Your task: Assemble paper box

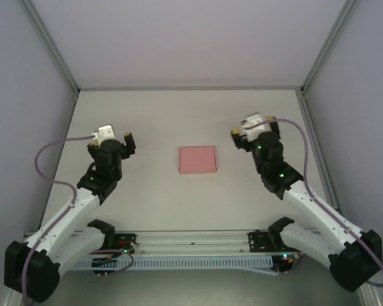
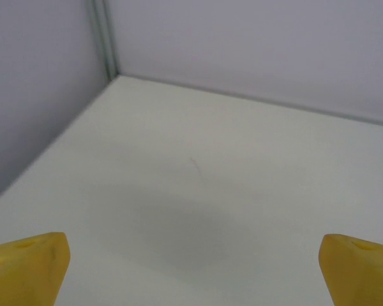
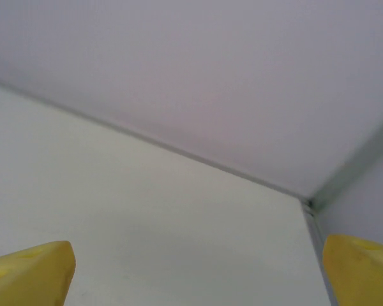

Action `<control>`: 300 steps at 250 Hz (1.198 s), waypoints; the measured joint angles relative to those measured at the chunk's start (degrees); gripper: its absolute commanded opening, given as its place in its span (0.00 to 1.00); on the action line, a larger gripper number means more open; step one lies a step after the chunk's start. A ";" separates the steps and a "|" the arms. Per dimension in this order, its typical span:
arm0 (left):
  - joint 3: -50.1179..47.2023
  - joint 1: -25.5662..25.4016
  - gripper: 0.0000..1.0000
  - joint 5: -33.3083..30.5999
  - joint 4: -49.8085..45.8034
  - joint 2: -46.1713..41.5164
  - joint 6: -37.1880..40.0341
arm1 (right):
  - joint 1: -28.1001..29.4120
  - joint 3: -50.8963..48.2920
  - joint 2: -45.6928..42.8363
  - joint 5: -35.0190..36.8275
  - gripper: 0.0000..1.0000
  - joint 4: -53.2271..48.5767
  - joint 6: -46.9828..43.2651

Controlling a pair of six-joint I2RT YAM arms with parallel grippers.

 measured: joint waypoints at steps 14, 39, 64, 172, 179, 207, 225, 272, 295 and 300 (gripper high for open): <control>-5.11 2.40 1.00 -0.52 7.58 0.07 2.69 | -6.03 -3.74 -0.39 -0.83 1.00 3.37 4.02; -13.70 6.99 1.00 -0.92 20.22 3.37 6.49 | -13.11 -10.84 2.38 -3.80 1.00 10.67 8.22; -18.56 9.70 1.00 0.26 29.35 7.98 9.16 | -15.85 -17.68 7.76 -6.23 1.00 19.08 10.29; -19.47 12.70 1.00 9.57 52.15 26.08 16.55 | -21.05 -24.00 26.10 -12.74 1.00 45.86 12.13; -19.41 12.92 1.00 9.90 52.98 26.62 17.18 | -21.46 -24.96 28.02 -13.07 1.00 48.87 12.22; -19.89 15.10 1.00 12.28 62.25 31.21 18.32 | -22.56 -27.54 38.07 -13.73 1.00 59.45 12.66; -19.87 17.16 1.00 14.47 63.54 34.07 18.49 | -22.95 -27.71 38.56 -14.34 1.00 58.53 13.00; -17.75 20.44 1.00 19.87 63.93 37.44 18.12 | -27.98 -19.54 37.03 -21.09 1.00 53.29 15.52; -17.42 20.68 1.00 20.98 64.17 37.44 17.97 | -29.27 -19.21 37.03 -22.43 1.00 52.98 16.13; -17.42 20.68 1.00 21.22 64.24 37.44 17.97 | -29.27 -19.21 37.03 -22.75 1.00 52.50 16.31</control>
